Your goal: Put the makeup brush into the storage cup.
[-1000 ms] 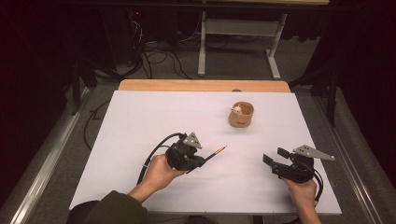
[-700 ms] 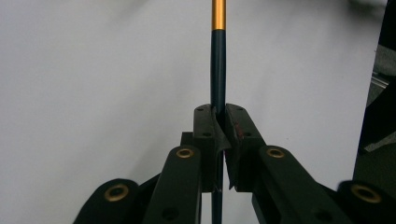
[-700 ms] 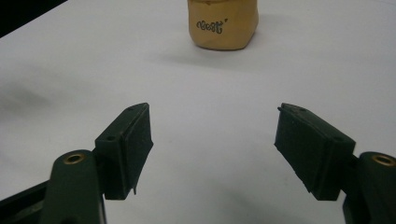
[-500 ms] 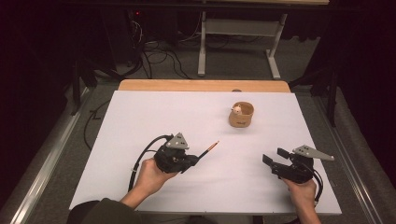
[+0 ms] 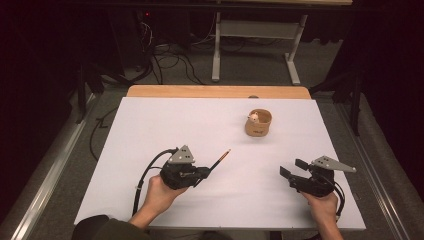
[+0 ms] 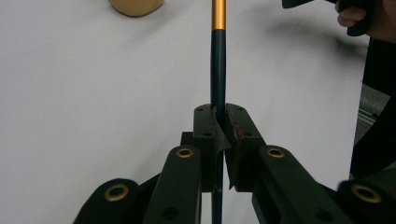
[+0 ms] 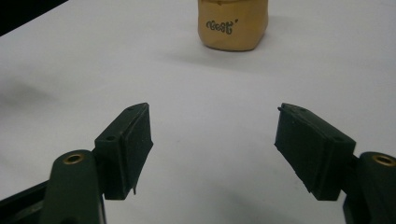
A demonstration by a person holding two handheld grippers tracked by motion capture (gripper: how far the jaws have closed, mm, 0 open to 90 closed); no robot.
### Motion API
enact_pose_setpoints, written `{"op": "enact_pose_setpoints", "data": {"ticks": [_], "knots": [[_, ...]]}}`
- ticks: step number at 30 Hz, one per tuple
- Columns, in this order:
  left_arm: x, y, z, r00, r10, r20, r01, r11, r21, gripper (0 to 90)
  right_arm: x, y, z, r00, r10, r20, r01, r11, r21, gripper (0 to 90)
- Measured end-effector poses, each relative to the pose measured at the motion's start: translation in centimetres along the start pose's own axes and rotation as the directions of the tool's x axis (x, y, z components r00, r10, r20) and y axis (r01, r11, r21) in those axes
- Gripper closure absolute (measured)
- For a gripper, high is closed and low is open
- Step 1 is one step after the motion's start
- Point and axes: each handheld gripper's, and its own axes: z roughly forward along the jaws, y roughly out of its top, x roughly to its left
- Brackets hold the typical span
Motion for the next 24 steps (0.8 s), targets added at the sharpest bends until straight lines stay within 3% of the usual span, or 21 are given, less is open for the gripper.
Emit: {"op": "enact_pose_setpoints", "data": {"ticks": [8,14,20,24], "knots": [[-0.1,-0.3,-0.3,0.9998,0.003,-0.017,-0.004,0.9984,-0.057,83.6,0.8,0.2,0.0,0.9999,-0.017,-0.004,0.017,0.999,-0.041,29.1],[-0.1,-0.3,-0.1,0.9997,0.018,-0.018,-0.019,0.9985,-0.051,83.6,1.6,0.5,0.3,0.9994,-0.033,-0.014,0.032,0.997,-0.066,27.6],[-0.1,-0.3,0.2,0.9999,0.006,-0.01,-0.007,0.9982,-0.059,83.6,2.8,1.1,0.6,0.9971,-0.055,-0.054,0.048,0.992,-0.115,27.9],[-0.2,-0.3,0.5,0.9999,0.004,-0.012,-0.005,0.9982,-0.06,83.6,3.3,1.3,0.9,0.9953,-0.06,-0.075,0.052,0.992,-0.112,27.8]]}}
